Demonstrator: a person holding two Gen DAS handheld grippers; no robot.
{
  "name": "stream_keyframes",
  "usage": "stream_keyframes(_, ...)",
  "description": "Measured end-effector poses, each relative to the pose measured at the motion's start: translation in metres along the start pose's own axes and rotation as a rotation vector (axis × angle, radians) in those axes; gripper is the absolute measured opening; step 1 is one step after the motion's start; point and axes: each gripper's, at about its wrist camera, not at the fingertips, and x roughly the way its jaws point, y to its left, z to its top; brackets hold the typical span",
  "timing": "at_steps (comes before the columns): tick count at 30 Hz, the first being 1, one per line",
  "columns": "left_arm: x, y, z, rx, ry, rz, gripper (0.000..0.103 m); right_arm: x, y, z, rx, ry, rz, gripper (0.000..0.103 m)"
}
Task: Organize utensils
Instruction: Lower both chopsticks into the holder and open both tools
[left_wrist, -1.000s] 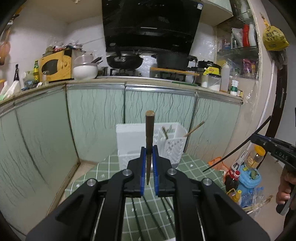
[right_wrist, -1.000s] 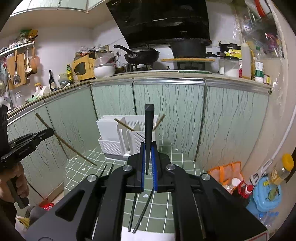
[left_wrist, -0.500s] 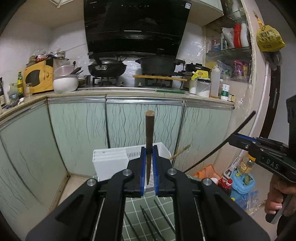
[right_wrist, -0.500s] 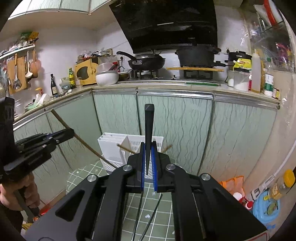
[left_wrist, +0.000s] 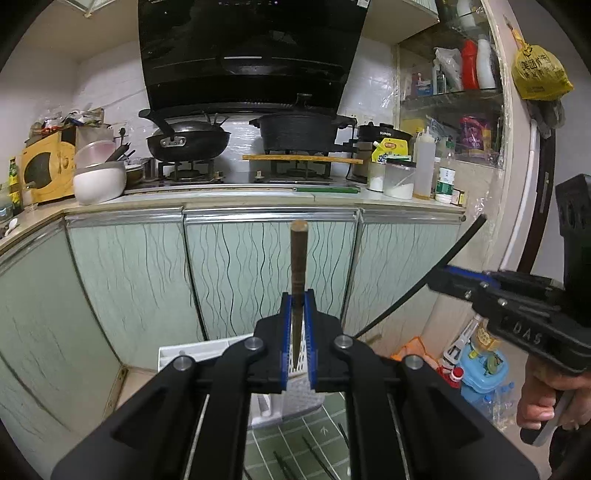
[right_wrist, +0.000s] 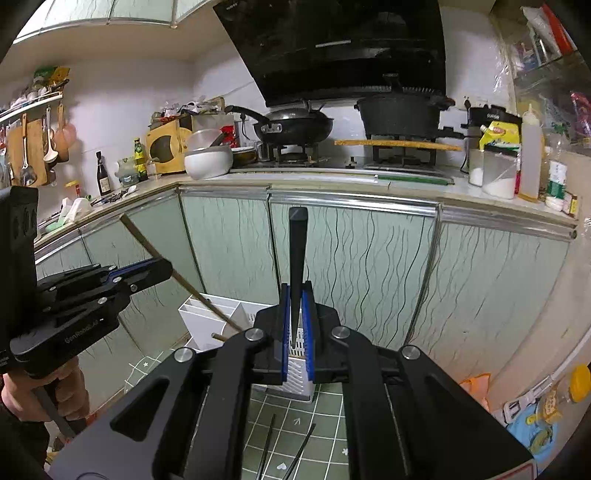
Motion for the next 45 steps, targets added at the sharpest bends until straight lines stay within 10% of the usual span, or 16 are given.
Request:
stream_keyframes(21,0.098,0.019,-0.036,-0.006,0.097,-0.001,0.007,0.096,-0.013,-0.029,-0.019,0.091,0.014,0.007)
stream_keyframes(23,0.097,0.020,-0.038,-0.008,0.099,-0.004,0.008,0.095,-0.018,-0.030,-0.006,0.101,0.024,0.019)
stream_keyframes(25,0.093,0.022,-0.039,-0.008,0.093,-0.007,0.025,0.090,-0.022,-0.030,0.001,0.090,0.006,0.055)
stream_keyframes(26,0.089,0.023,-0.040,-0.006,0.083,0.000,0.060,0.084,-0.025,-0.031,0.008,0.068,-0.001,0.070)
stream_keyframes(28,0.076,0.025,-0.041,-0.006,0.028,0.036,0.090,0.079,-0.027,-0.030,0.013,0.065,-0.006,0.074)
stream_keyframes(32,0.060,0.028,-0.039,-0.018,0.006,0.048,0.094,0.059,-0.029,-0.029,0.001,0.014,-0.054,0.094)
stream_keyframes(45,-0.023,0.020,-0.040,-0.014,-0.066,0.098,0.098,-0.011,0.004,-0.036,-0.050,-0.033,-0.055,0.095)
